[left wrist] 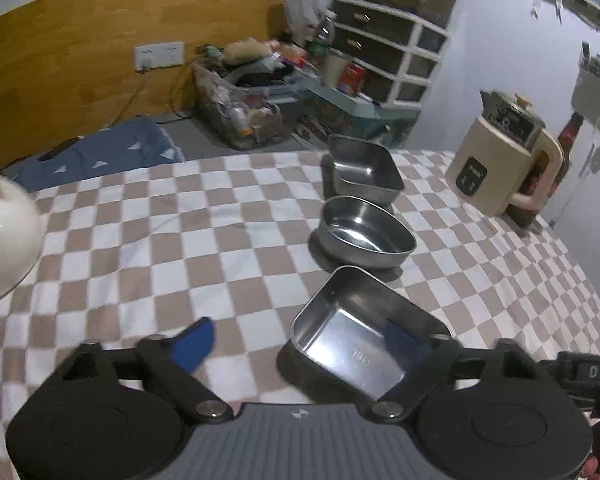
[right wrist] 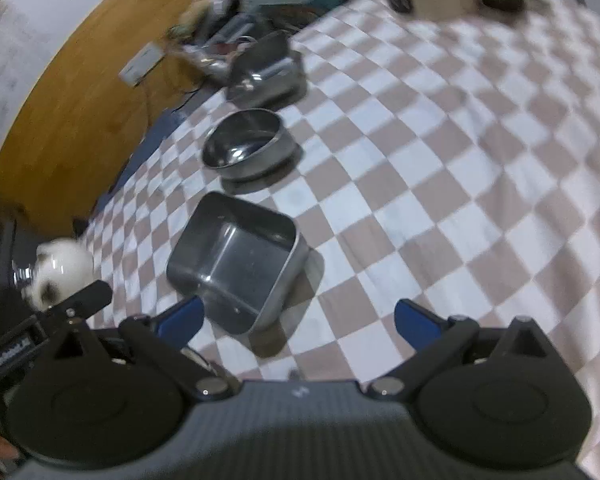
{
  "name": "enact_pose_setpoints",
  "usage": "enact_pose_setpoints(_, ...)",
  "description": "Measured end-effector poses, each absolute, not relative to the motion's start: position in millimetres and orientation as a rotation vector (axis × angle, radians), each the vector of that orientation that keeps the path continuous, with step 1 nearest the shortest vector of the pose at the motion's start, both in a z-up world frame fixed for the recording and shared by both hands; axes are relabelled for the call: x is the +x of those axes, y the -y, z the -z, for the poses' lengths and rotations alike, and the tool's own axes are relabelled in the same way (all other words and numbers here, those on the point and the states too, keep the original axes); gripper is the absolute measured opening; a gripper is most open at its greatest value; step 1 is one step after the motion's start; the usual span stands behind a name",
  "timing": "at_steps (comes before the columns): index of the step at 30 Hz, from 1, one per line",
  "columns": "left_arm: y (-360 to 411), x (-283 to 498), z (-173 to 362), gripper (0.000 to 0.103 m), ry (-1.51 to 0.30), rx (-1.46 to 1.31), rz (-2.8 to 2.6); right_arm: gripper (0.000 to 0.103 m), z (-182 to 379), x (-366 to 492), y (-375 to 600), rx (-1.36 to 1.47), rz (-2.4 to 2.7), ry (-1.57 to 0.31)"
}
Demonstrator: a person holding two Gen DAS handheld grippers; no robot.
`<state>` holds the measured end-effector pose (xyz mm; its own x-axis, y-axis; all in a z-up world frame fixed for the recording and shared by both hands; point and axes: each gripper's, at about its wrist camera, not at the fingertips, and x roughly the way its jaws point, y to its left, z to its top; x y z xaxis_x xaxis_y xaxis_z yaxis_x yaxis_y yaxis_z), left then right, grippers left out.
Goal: Organize plates and bowls
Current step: 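Reach both grippers to the steel rectangular tray and close on its rim, then lift the steel tray with both grippers and carry it toward the bowl stack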
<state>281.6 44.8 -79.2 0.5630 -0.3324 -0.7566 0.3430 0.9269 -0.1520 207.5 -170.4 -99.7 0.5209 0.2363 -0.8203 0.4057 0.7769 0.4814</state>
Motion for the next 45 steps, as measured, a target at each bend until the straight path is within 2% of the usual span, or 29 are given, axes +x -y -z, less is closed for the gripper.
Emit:
enact_pose_setpoints(2, -36, 293, 84, 0.074, -0.905, 0.035, 0.416, 0.091, 107, 211, 172, 0.761, 0.121, -1.051)
enact_pose_setpoints(4, -31, 304, 88, 0.066, -0.92, 0.049, 0.432, 0.078, 111, 215, 171, 0.801, 0.111, -1.065)
enact_pose_setpoints(8, -20, 329, 102, 0.055, -0.968, 0.057, 0.451, 0.062, 117, 229, 168, 0.83, 0.062, -1.072)
enact_pose_setpoints(13, -10, 351, 123, 0.023, -1.041, 0.058, 0.484, 0.035, 124, 244, 171, 0.815, 0.058, -1.095)
enact_pose_setpoints(15, -6, 356, 130, 0.02, -1.065, 0.067, 0.494, 0.026, 127, 250, 171, 0.816, 0.051, -1.114)
enact_pose_setpoints(19, -8, 360, 135, 0.018, -1.083, 0.056, 0.501, 0.016, 130, 255, 168, 0.797, 0.072, -1.14)
enact_pose_setpoints(22, -12, 358, 135, 0.014, -1.098, 0.032, 0.495, 0.013, 135, 257, 171, 0.811, 0.08, -1.143)
enact_pose_setpoints(33, -16, 301, 112, 0.014, -1.074, -0.081, 0.472, 0.011, 107, 250, 182, 0.547, 0.003, -1.095)
enact_pose_setpoints(45, 42, 225, 96, 0.014, -1.046, -0.185, 0.449, 0.012, 94, 207, 244, 0.486, -0.034, -1.097)
